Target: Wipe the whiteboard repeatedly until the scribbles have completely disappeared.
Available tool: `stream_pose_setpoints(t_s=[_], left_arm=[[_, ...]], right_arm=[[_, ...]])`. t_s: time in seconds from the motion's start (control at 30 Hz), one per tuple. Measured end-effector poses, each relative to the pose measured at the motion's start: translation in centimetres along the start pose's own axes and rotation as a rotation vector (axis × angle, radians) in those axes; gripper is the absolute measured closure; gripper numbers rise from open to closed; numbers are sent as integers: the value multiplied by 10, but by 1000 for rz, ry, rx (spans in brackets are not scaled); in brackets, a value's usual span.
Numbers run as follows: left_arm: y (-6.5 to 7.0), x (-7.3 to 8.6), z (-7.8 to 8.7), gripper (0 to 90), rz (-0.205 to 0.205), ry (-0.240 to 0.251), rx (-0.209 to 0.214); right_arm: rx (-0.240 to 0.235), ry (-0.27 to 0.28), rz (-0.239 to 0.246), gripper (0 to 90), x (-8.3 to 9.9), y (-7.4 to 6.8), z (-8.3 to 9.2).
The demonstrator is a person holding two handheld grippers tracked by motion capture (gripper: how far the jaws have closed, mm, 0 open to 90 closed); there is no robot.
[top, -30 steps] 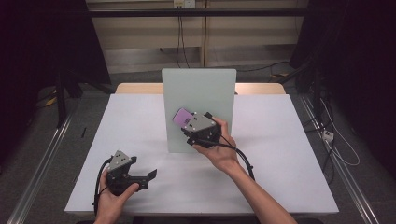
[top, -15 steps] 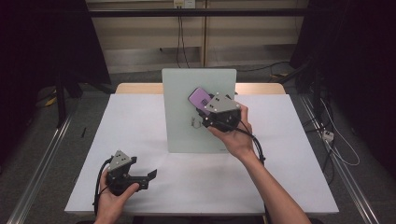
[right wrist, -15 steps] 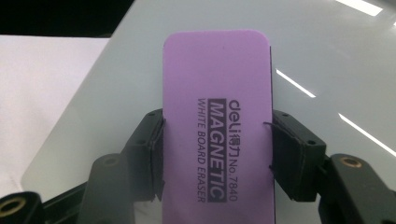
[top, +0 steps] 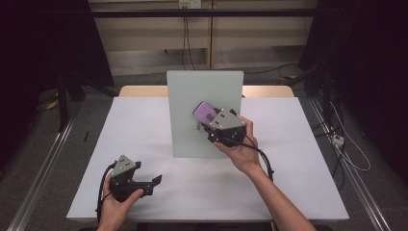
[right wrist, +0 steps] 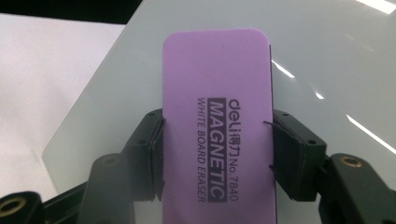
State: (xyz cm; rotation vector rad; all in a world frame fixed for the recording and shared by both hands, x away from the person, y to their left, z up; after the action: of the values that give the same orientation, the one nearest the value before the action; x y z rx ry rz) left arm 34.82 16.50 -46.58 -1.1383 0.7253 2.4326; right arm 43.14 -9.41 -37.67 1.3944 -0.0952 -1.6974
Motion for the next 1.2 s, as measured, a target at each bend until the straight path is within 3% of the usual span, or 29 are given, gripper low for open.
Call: stream_pose_setpoints(t_s=[0.27,0.4,0.5,0.57,0.73,0.9,1.03,1.2], left_arm=[[0,0,0,64,2,2,-1],[1,0,1,64,-11,-7,4],[-1,0,1,64,-2,-6,5],[-1,0,1,64,-4,-6,5],[-1,0,0,64,-2,-5,3],[1,1,-3,64,-9,-16,5],[0,1,-3,64,0,-12,3],[1,0,-2,64,-5,-5,8]], right_arm=[[-89,-20,10,416,16,-33,-8],[-124,-29,15,416,16,-41,-11],[-143,-20,-22,415,16,-37,-10],[-121,-14,-18,415,15,-28,-7],[-47,18,-79,415,12,4,7],[14,27,-77,415,2,27,13],[40,17,-46,415,-1,23,9],[28,-26,-2,415,-3,7,1]])
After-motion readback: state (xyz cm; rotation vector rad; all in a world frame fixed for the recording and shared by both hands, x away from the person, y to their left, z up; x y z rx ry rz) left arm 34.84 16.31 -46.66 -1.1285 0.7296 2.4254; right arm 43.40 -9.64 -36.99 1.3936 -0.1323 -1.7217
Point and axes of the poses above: each handheld gripper's, and its own axes: z roughly backward along the jaws, x roughly out of its underside, y roughly to its right, the point moved 6 cm from there along -z, roughly forward along the jaws, and after that the axes turned 11 degrees about z, right-handed, at the moved point
